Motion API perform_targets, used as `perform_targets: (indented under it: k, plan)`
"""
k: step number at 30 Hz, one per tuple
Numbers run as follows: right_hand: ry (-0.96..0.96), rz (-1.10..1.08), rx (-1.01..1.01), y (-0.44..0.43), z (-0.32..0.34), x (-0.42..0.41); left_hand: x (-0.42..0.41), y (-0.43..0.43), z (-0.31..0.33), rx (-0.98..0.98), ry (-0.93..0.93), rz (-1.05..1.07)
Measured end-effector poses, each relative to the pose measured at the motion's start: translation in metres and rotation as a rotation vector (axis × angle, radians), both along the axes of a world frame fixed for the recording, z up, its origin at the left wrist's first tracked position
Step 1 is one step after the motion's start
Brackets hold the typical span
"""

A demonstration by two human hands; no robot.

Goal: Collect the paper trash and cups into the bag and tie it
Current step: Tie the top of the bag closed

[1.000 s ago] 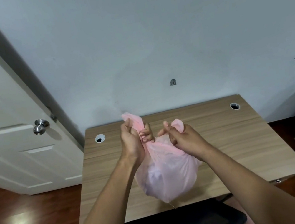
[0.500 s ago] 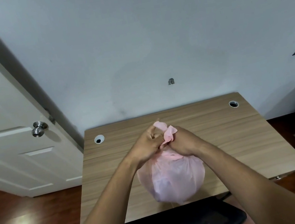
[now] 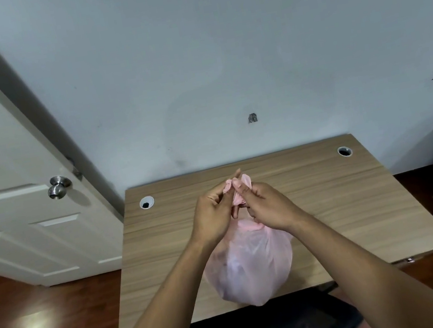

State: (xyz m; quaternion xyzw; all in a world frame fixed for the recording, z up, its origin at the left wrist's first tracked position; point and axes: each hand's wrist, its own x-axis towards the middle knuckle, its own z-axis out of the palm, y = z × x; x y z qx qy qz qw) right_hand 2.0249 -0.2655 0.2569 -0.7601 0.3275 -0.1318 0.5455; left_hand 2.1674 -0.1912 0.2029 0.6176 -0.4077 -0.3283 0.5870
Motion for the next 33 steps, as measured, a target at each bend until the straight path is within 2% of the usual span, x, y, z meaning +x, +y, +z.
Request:
perform_targets:
  k: [3,4,6,9,12,15,17,22,24,26,27,30,33]
  plan:
    - [-0.069,-0.184,-0.016,-0.005,-0.014,0.01,-0.008,0.0,-0.001,-0.01,0.055,0.11]
    - [-0.047,-0.236,-0.064,-0.007,-0.02,0.012,-0.009,0.001,-0.002,-0.019,0.009,0.132]
    - [0.009,-0.315,-0.106,-0.013,-0.031,0.015,-0.007,0.005,-0.002,-0.056,-0.239,0.144]
    - [0.094,-0.289,0.009,-0.017,-0.035,0.01,-0.003,0.008,0.001,-0.132,-0.607,0.066]
    - [0.193,-0.148,0.092,-0.024,-0.036,0.002,0.005,0.005,0.001,-0.178,-0.728,0.005]
    - [0.248,-0.09,0.124,-0.031,-0.035,-0.003,0.01,0.004,0.005,-0.184,-0.667,-0.035]
    - [0.193,-0.087,0.163,-0.034,-0.034,-0.007,0.008,0.004,0.009,-0.15,-0.544,-0.045]
    - [0.058,0.087,0.3,-0.024,-0.029,-0.017,0.007,0.007,0.011,0.001,-0.238,-0.037]
    - [-0.028,0.134,0.476,-0.024,-0.029,-0.019,0.012,0.007,0.01,0.04,-0.122,-0.048]
    - [-0.147,0.175,0.752,-0.024,-0.03,-0.018,0.017,0.006,0.008,0.061,-0.015,-0.066]
    - [-0.192,0.217,0.812,-0.024,-0.032,-0.018,0.019,0.006,0.007,0.068,0.046,-0.085]
    - [-0.178,0.299,0.663,-0.018,-0.04,-0.019,0.019,0.007,0.006,0.082,0.208,-0.138]
    - [-0.135,0.309,0.542,-0.015,-0.046,-0.017,0.018,0.006,0.003,0.112,0.196,-0.116]
